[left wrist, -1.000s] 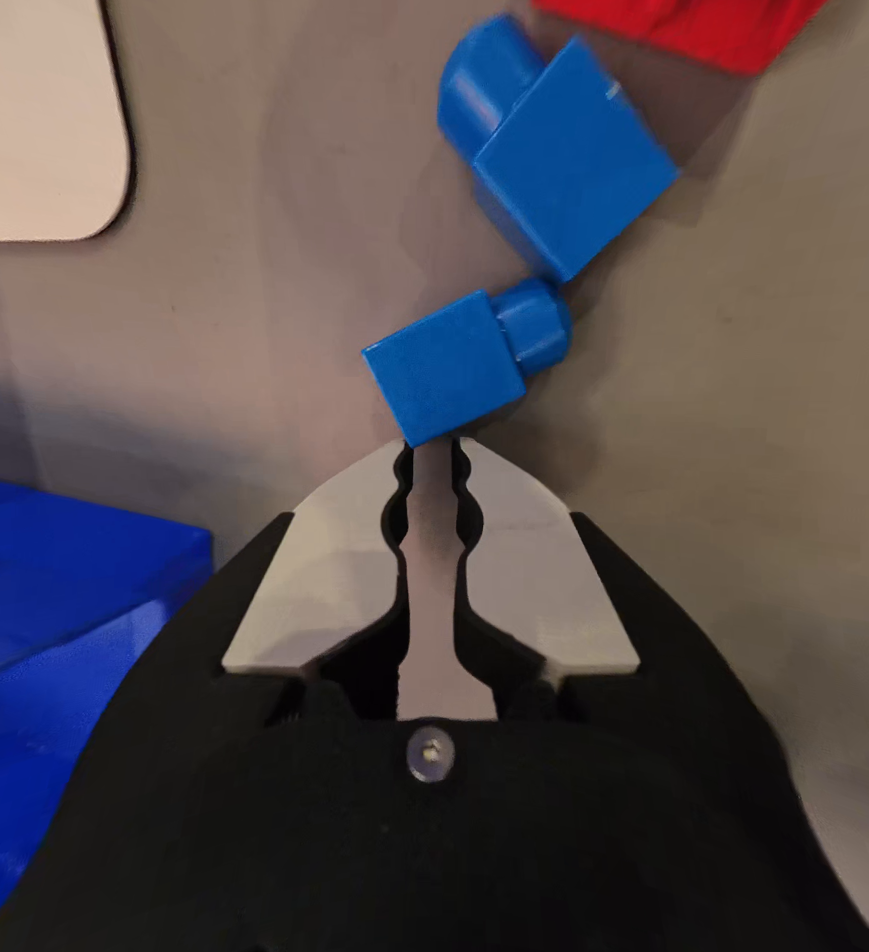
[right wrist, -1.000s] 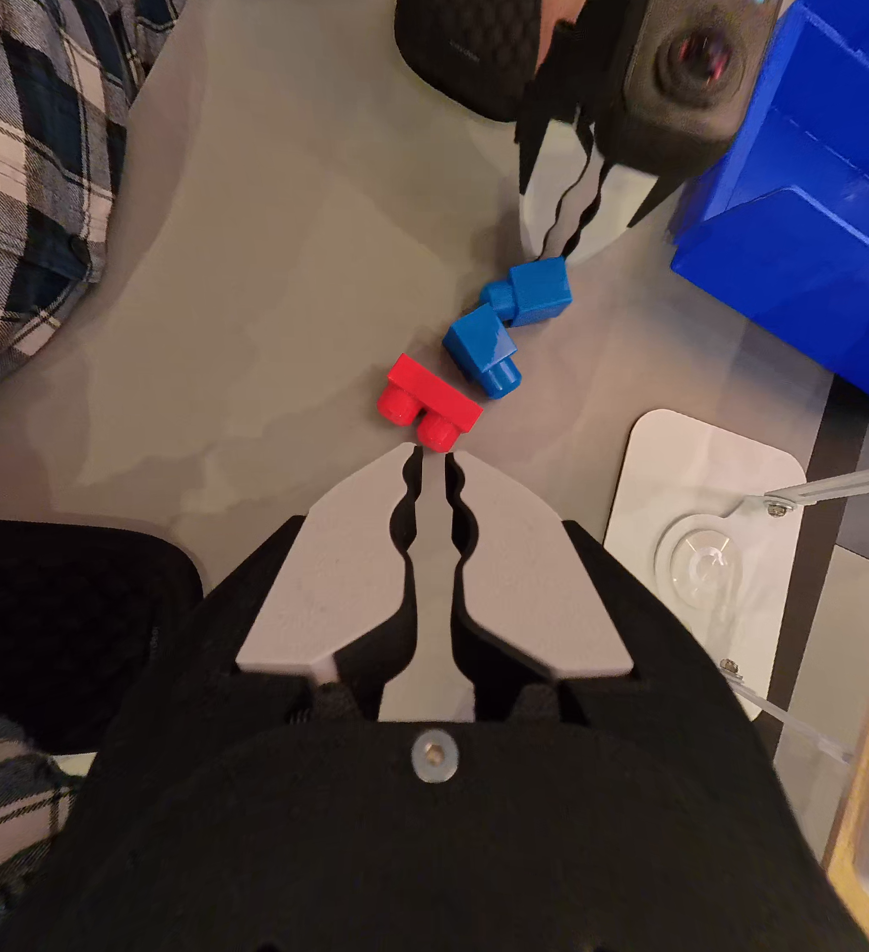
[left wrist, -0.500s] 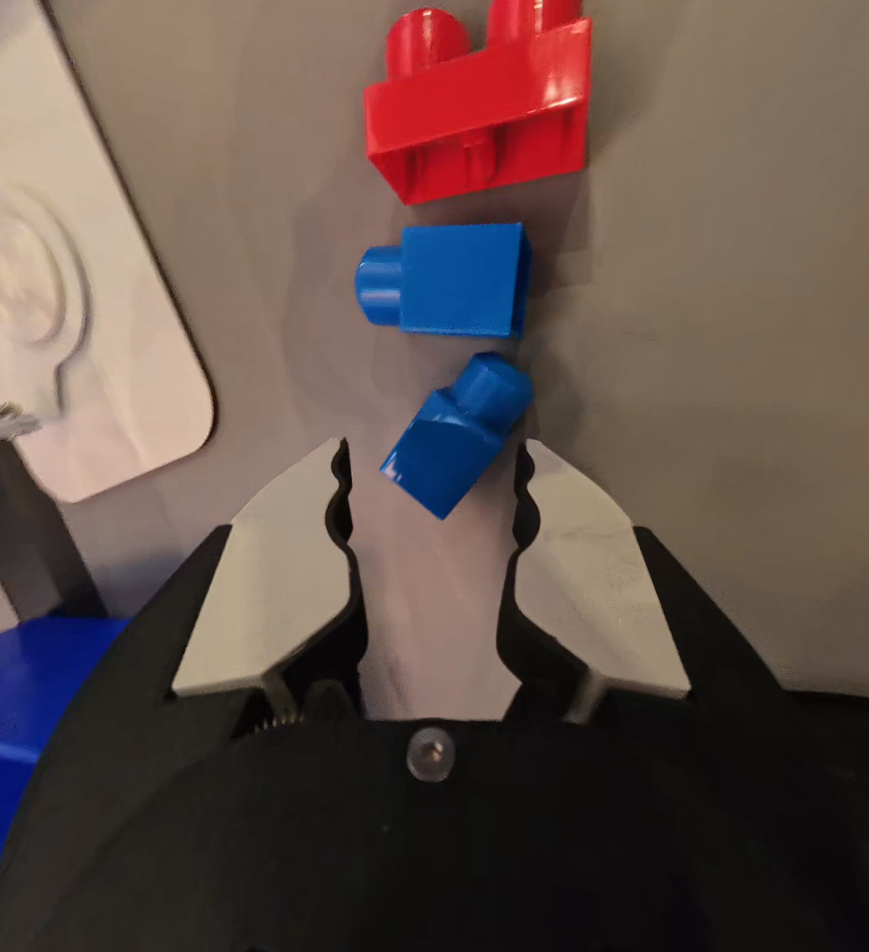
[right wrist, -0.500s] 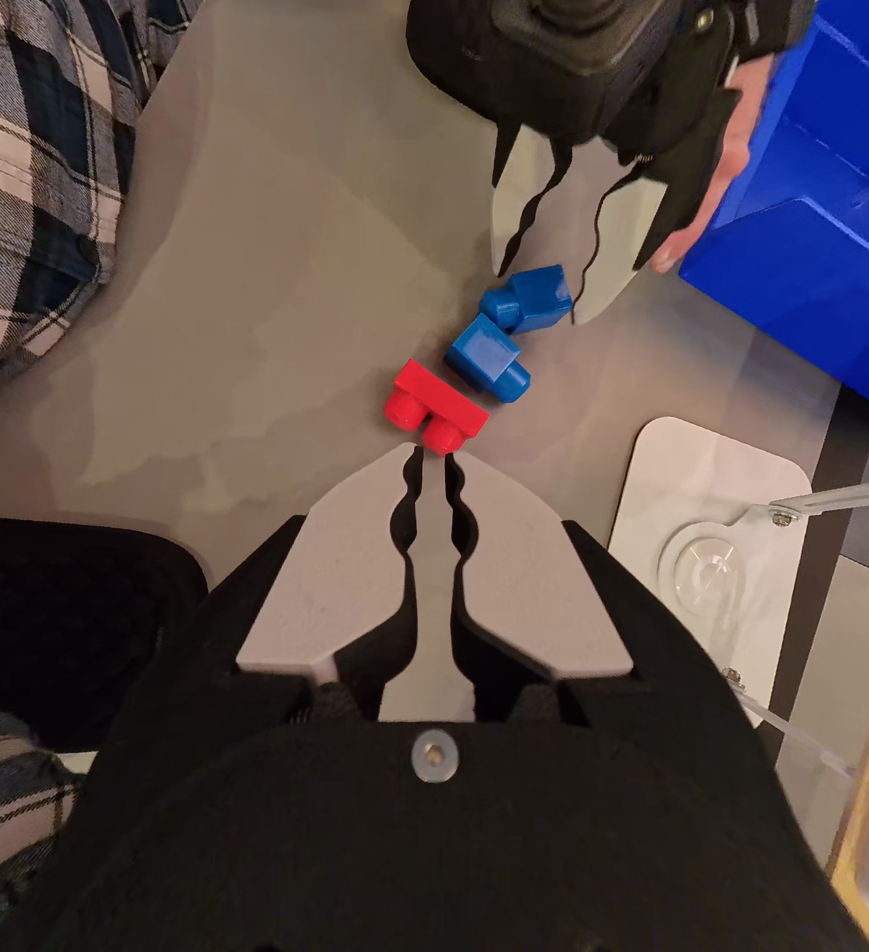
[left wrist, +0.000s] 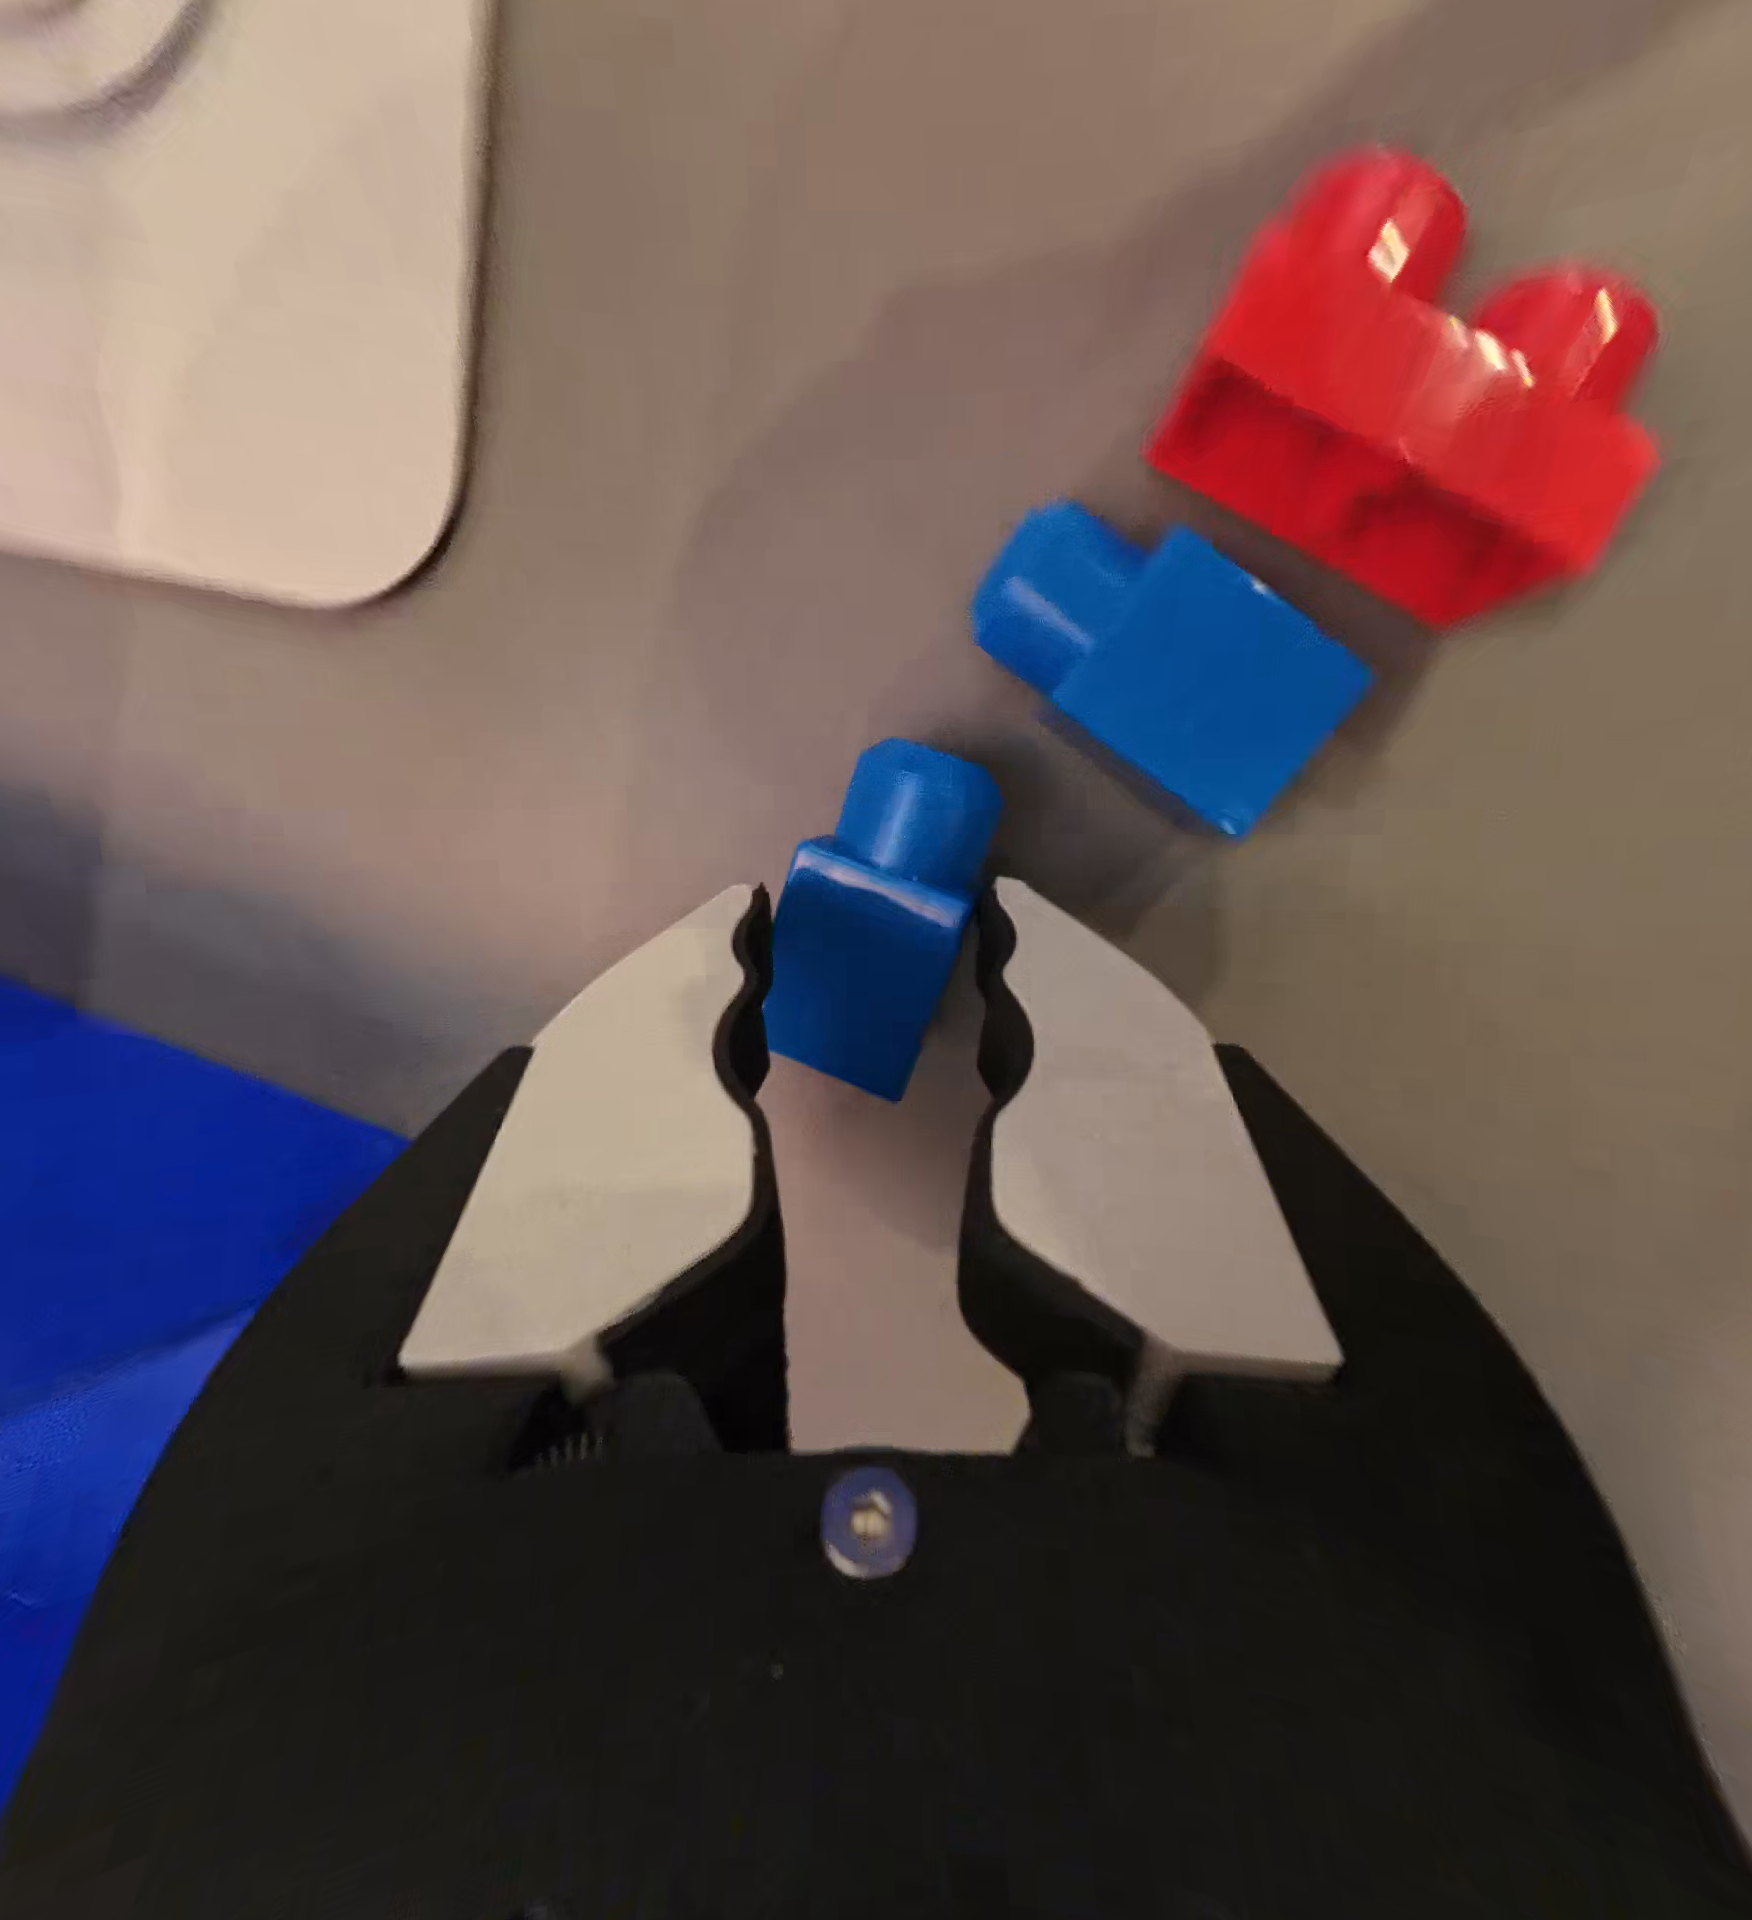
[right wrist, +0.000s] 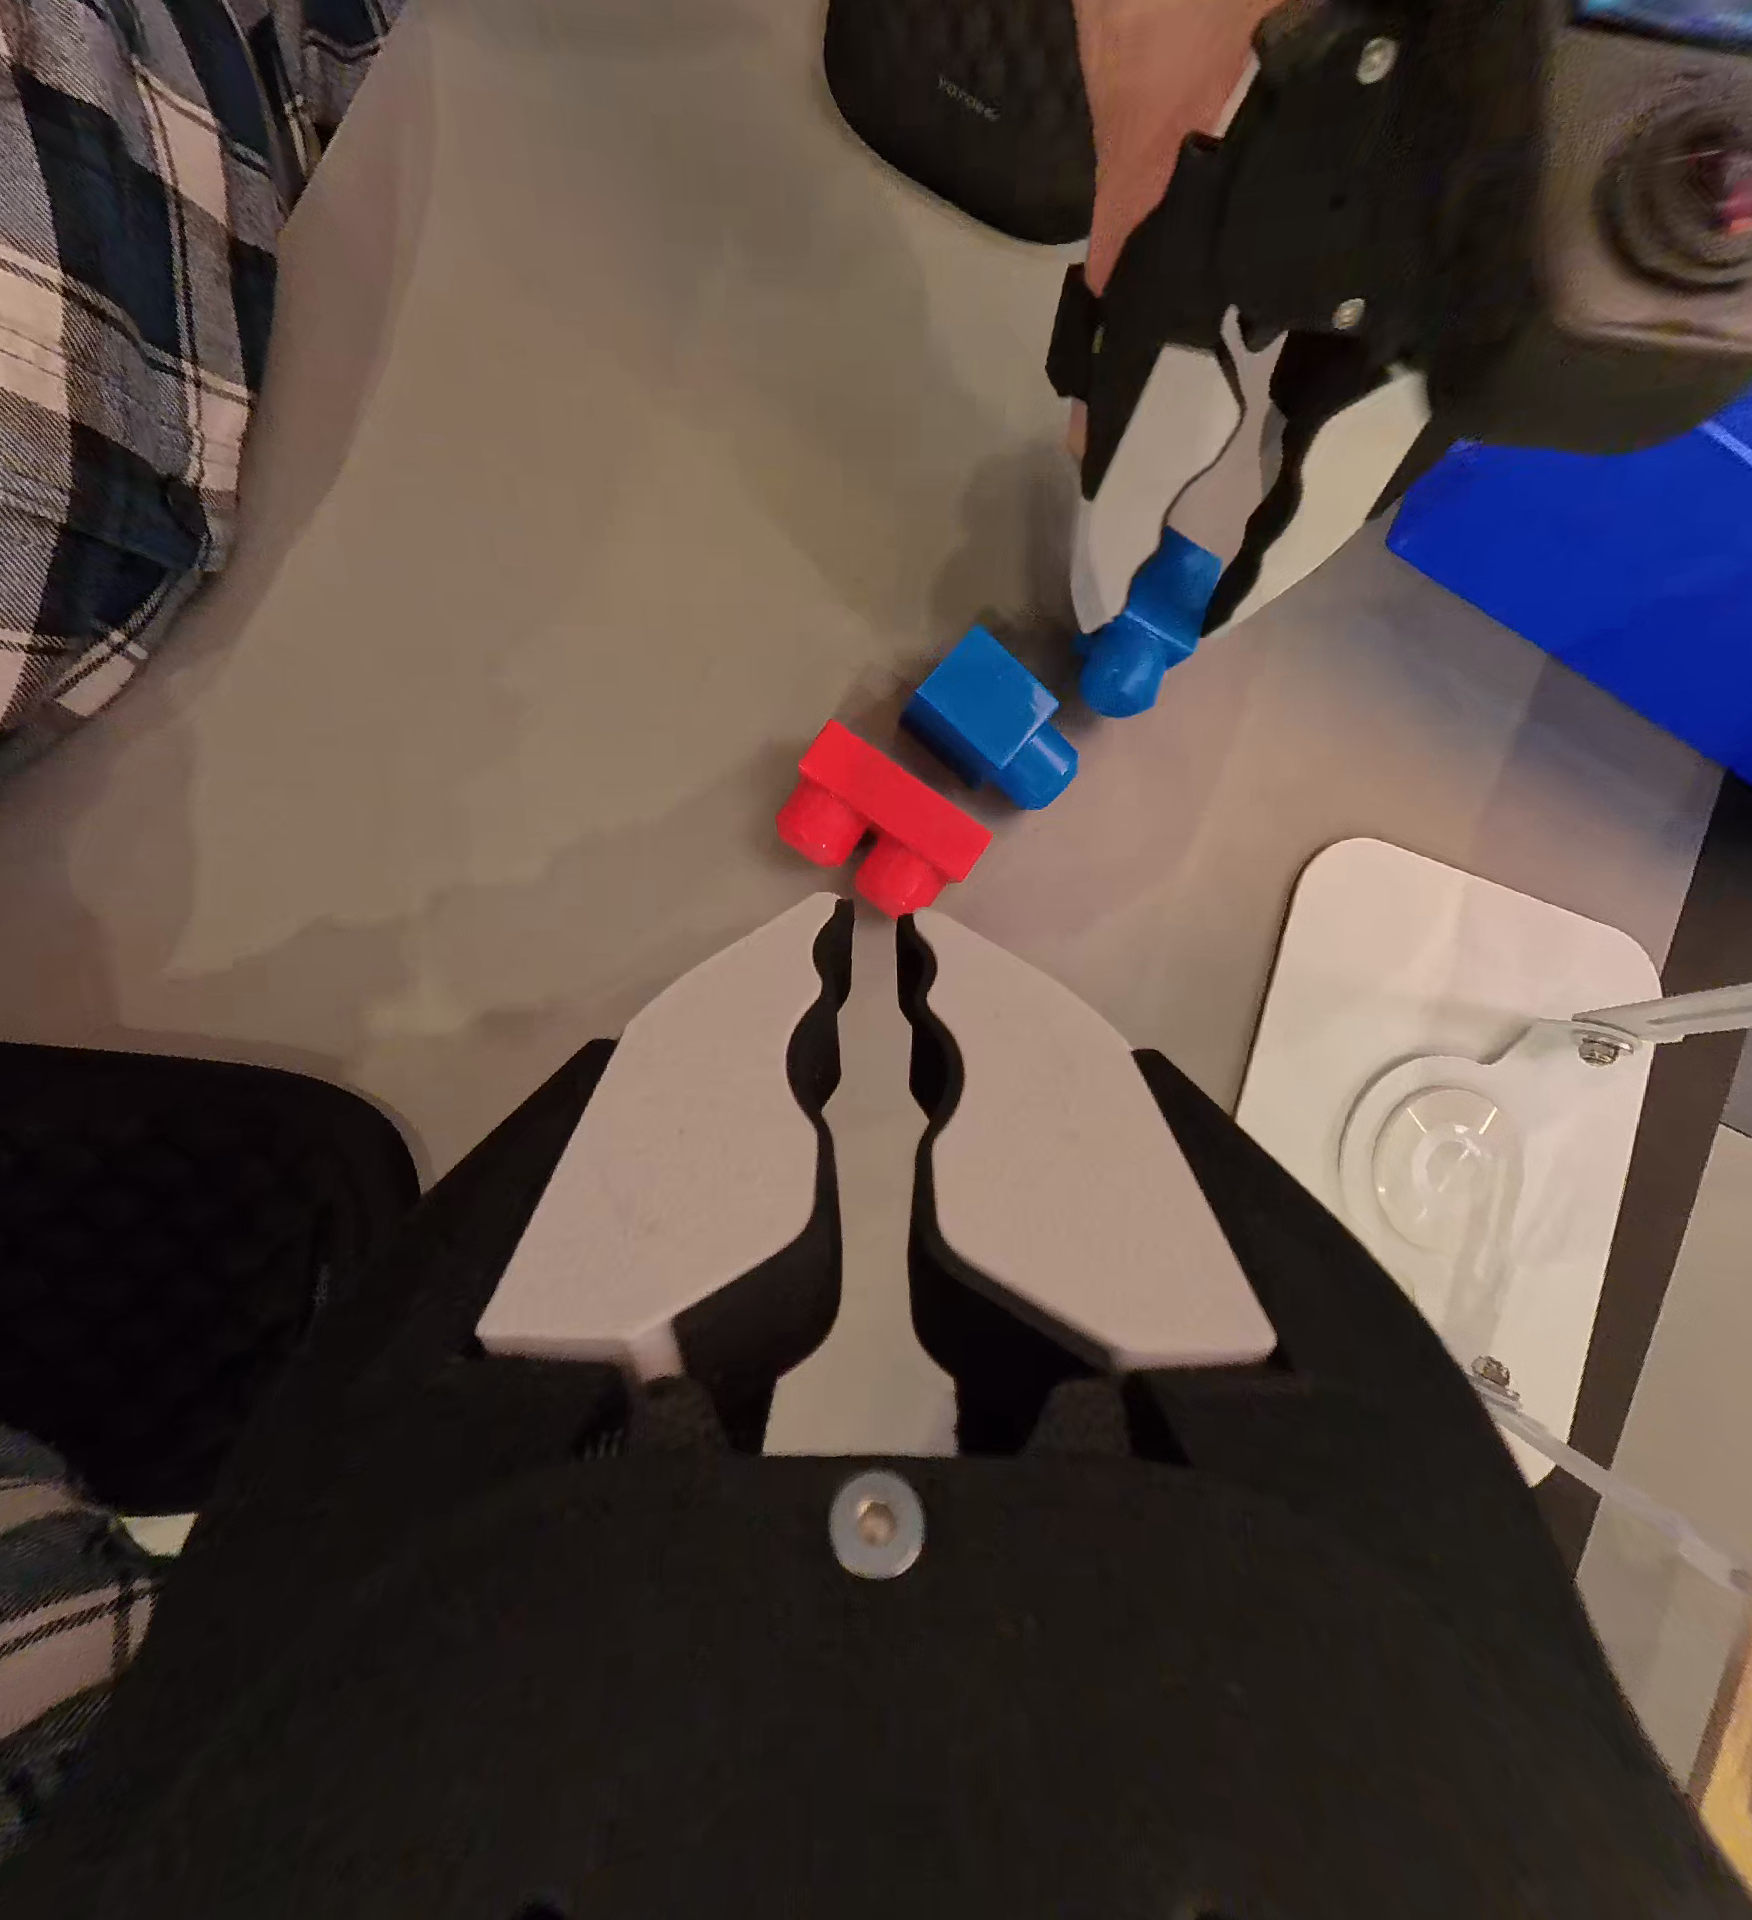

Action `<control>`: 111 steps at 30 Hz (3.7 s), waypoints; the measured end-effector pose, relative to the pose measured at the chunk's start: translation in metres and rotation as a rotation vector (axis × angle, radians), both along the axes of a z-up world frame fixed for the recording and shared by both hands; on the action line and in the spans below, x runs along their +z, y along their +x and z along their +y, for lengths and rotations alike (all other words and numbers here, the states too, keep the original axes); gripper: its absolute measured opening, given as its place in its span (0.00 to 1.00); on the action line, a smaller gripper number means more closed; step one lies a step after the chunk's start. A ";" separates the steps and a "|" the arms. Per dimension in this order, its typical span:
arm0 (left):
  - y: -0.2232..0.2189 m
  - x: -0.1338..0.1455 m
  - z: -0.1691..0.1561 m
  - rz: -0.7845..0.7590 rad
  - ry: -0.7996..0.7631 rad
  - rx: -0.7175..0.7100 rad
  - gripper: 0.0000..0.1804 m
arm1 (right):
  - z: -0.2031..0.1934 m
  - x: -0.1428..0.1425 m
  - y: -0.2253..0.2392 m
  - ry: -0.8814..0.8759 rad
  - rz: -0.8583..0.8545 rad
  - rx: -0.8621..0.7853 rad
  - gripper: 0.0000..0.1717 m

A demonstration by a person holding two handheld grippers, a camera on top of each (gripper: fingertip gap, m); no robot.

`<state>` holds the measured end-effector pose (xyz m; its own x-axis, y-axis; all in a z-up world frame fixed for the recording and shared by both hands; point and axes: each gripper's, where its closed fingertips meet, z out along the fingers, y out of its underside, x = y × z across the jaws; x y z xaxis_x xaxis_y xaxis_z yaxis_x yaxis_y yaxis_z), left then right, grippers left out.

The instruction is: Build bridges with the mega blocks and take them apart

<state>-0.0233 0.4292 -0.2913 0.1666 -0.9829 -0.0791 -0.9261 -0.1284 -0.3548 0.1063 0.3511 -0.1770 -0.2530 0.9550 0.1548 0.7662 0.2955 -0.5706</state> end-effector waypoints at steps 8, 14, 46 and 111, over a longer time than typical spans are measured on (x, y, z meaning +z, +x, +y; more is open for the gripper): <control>0.004 -0.005 0.004 -0.058 -0.027 0.293 0.28 | -0.003 0.002 -0.002 0.005 0.002 0.010 0.05; 0.005 0.018 -0.006 -0.152 -0.060 0.278 0.37 | -0.002 0.004 0.000 0.002 0.010 0.002 0.05; 0.024 -0.003 -0.027 -0.234 0.080 0.541 0.55 | -0.006 -0.014 -0.006 -0.063 -0.030 0.027 0.05; 0.023 0.077 -0.016 -0.949 0.096 0.544 0.41 | 0.020 -0.039 -0.019 -0.298 -0.043 -0.228 0.32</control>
